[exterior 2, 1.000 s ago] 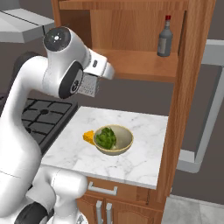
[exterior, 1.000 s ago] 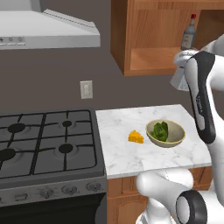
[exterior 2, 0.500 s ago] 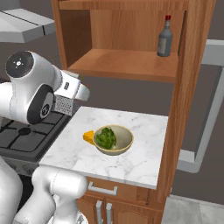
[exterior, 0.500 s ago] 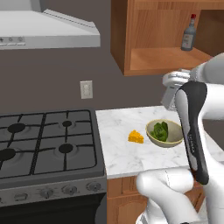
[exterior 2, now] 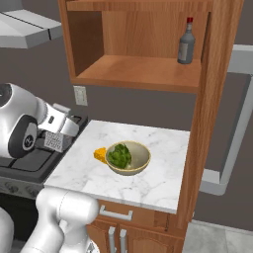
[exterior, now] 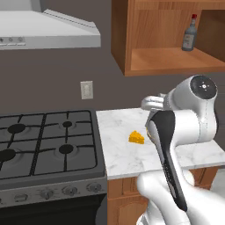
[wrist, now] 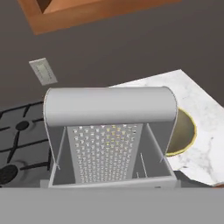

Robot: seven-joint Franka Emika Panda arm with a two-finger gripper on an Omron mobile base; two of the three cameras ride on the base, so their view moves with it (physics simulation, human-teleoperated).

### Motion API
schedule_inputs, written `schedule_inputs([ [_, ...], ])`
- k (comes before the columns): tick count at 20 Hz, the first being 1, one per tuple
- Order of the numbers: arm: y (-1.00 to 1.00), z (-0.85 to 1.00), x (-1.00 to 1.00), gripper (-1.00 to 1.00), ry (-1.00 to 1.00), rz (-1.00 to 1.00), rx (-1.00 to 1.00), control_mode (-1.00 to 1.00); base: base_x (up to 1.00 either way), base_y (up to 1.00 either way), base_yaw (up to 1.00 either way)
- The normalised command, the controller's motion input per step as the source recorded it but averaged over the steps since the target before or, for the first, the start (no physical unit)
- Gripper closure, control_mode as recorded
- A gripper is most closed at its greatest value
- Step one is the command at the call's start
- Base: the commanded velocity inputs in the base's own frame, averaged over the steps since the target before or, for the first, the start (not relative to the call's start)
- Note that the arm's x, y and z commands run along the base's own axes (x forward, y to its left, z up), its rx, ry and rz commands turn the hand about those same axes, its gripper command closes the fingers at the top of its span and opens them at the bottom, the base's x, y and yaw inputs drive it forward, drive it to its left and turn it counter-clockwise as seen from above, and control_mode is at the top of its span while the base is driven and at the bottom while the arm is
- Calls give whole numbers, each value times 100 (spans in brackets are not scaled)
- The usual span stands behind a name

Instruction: Pick the cheese from the fridge and the cheese grater from the cabinet and place them next to the salad bowl.

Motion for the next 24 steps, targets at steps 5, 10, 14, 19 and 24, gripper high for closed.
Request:
schedule_inputs([
  [5, 17, -51, 19, 100, 14, 0, -1, -100, 0, 0, 0],
  [10, 7, -51, 33, 100, 13, 0, -9, -100, 0, 0, 0],
  [14, 11, -52, 10, 100, 0, -6, -5, -100, 0, 0, 0],
  [19, 20, -52, 1, 100, -14, 0, -9, -100, 0, 0, 0],
  [24, 5, -39, 15, 100, -21, 0, -2, -100, 0, 0, 0],
])
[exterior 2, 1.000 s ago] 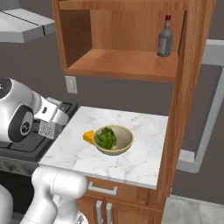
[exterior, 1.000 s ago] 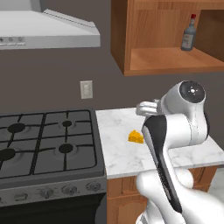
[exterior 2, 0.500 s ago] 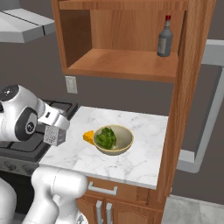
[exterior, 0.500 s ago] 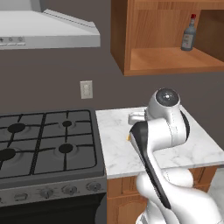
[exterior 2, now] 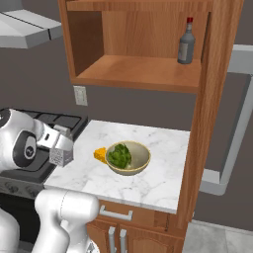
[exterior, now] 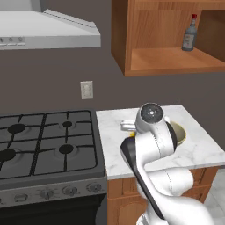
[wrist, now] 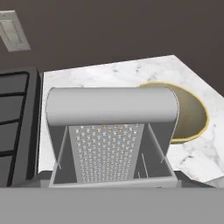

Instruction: Pick the cheese from the fridge and the cheese grater from the cabinet and place them next to the salad bowl.

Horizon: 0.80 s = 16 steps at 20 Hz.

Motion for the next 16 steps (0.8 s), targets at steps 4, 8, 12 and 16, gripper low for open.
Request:
schedule_inputs([
  [4, 0, -20, 28, 100, -8, 0, -2, -100, 0, 0, 0],
  [8, 0, -13, 11, 100, 0, -1, -6, -100, 0, 0, 0],
  [12, -1, -23, 8, 100, 8, -3, -7, -100, 0, 0, 0],
  [16, -9, -33, 7, 100, 7, 0, -6, -100, 0, 0, 0],
])
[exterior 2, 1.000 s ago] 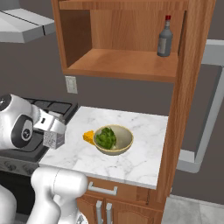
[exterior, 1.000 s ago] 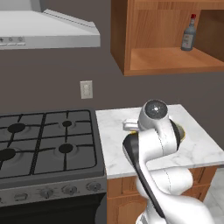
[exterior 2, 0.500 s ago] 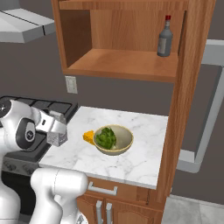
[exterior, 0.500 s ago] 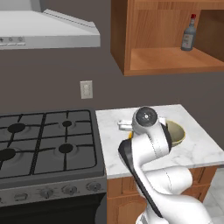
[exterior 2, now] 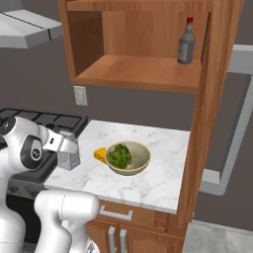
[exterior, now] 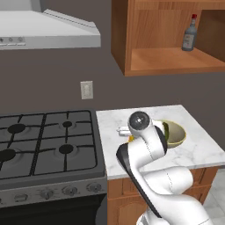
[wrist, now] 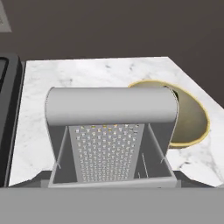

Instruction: Pick the cheese from the fridge and the cheese grater from the cabinet and place them next to the salad bowl.

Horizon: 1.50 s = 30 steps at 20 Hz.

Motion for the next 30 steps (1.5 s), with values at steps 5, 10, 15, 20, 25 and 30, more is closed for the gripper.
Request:
schedule_inputs([
  [5, -10, -39, 14, 100, 0, 0, -7, -100, 0, 0, 0],
  [10, -7, -32, 17, 100, 0, 0, -5, -100, 0, 0, 0],
  [15, -9, -29, 26, 100, 0, 0, 0, -100, 0, 0, 0],
  [20, -1, -10, 28, 100, -3, 0, 0, -100, 0, 0, 0],
  [25, -4, -12, 30, 100, 1, 0, 0, -100, 0, 0, 0],
  [30, -7, -24, 23, 100, 2, 0, 0, -100, 0, 0, 0],
])
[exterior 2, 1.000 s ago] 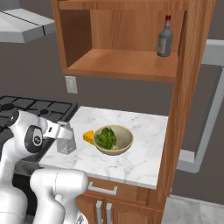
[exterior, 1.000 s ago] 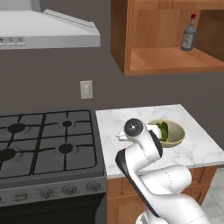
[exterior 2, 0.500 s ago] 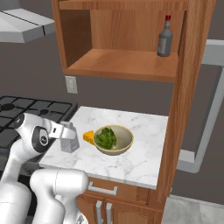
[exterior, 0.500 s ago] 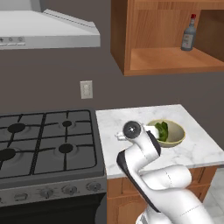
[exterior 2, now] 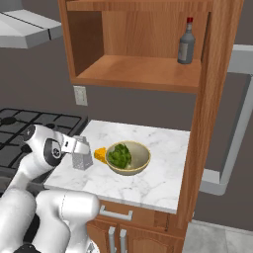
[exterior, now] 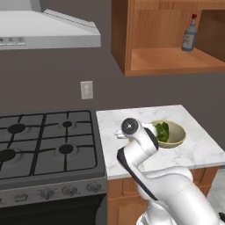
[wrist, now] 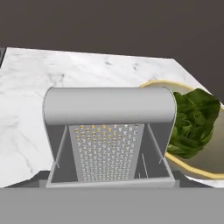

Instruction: Pick the cheese from the fridge and the cheese grater from the cabinet and place them next to the salad bowl.

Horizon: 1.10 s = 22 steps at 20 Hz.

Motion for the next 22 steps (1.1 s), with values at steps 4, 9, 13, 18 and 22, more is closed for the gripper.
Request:
schedule_inputs([
  [4, -11, -28, 21, 100, 0, 0, 0, -100, 0, 0, 0],
  [9, -13, -34, 8, 100, 0, 0, 0, -100, 0, 0, 0],
  [13, -16, -38, 0, 100, 0, 0, 0, -100, 0, 0, 0],
  [18, -16, -32, 0, 100, -1, 0, 0, -100, 0, 0, 0],
  [22, -17, -33, 1, 100, -4, 0, 2, -100, 0, 0, 0],
])
